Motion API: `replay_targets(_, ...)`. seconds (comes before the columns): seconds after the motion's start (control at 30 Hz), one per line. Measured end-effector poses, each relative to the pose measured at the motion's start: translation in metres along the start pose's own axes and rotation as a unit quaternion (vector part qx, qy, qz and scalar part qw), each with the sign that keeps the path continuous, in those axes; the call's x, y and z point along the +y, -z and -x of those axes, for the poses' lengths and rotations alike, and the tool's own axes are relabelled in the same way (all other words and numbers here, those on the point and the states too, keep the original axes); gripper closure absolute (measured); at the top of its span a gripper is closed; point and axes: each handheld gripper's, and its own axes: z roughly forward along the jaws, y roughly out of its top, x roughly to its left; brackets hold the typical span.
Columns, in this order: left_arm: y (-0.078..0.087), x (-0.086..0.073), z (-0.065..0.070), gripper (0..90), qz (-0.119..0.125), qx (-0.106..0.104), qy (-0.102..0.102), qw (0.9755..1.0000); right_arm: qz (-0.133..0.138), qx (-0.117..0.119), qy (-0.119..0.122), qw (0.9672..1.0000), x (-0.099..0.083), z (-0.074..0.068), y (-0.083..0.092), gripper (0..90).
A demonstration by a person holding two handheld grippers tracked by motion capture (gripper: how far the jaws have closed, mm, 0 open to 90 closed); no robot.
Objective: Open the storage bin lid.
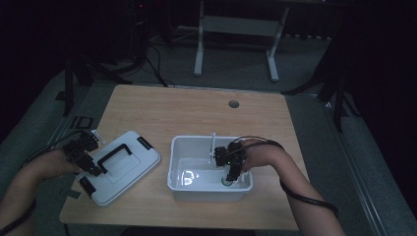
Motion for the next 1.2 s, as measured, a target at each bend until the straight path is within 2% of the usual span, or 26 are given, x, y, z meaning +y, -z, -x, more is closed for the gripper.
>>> replay_targets(0.1, 0.001, 0.0, 0.0, 32.5, 0.0, 0.002, -0.001, 1.0, 0.006, -0.003, -0.004, 1.0, -0.002, 0.0, 0.008, 38.7)
replay_targets(0.27, 0.003, -0.001, 0.0, 32.5, 0.001, 0.002, -0.002, 1.0, 0.022, -0.021, -0.006, 0.9995, -0.009, -0.002, 0.033, 37.7)
replay_targets(0.37, 0.003, -0.001, 0.0, 32.5, 0.0, 0.003, -0.002, 1.0, 0.03, -0.026, -0.006, 0.9992, -0.013, -0.003, 0.041, 37.3)
replay_targets(0.47, 0.002, -0.001, 0.0, 32.5, 0.0, 0.003, -0.001, 1.0, 0.039, -0.034, -0.013, 0.9986, -0.024, -0.004, 0.053, 37.0)
replay_targets(0.6, 0.003, -0.002, -0.001, 32.5, 0.0, 0.002, 0.0, 1.0, 0.044, -0.039, -0.02, 0.9981, -0.033, -0.003, 0.059, 36.3)
replay_targets(0.67, 0.003, -0.001, -0.001, 32.5, 0.0, 0.002, 0.001, 1.0, 0.046, -0.041, -0.029, 0.9977, -0.043, -0.003, 0.065, 36.3)
replay_targets(1.0, 0.004, 0.001, 0.0, 32.5, -0.002, 0.002, 0.0, 1.0, 0.052, -0.052, -0.051, 0.996, -0.071, -0.003, 0.072, 34.1)
replay_targets(1.13, 0.0, 0.001, -0.001, 32.4, -0.006, -0.004, 0.002, 1.0, 0.048, -0.053, -0.056, 0.9958, -0.085, -0.002, 0.068, 33.0)
replay_targets(1.2, -0.001, 0.001, -0.002, 32.4, -0.005, -0.009, 0.003, 0.9999, 0.041, -0.066, -0.059, 0.9953, -0.091, -0.003, 0.064, 29.6)
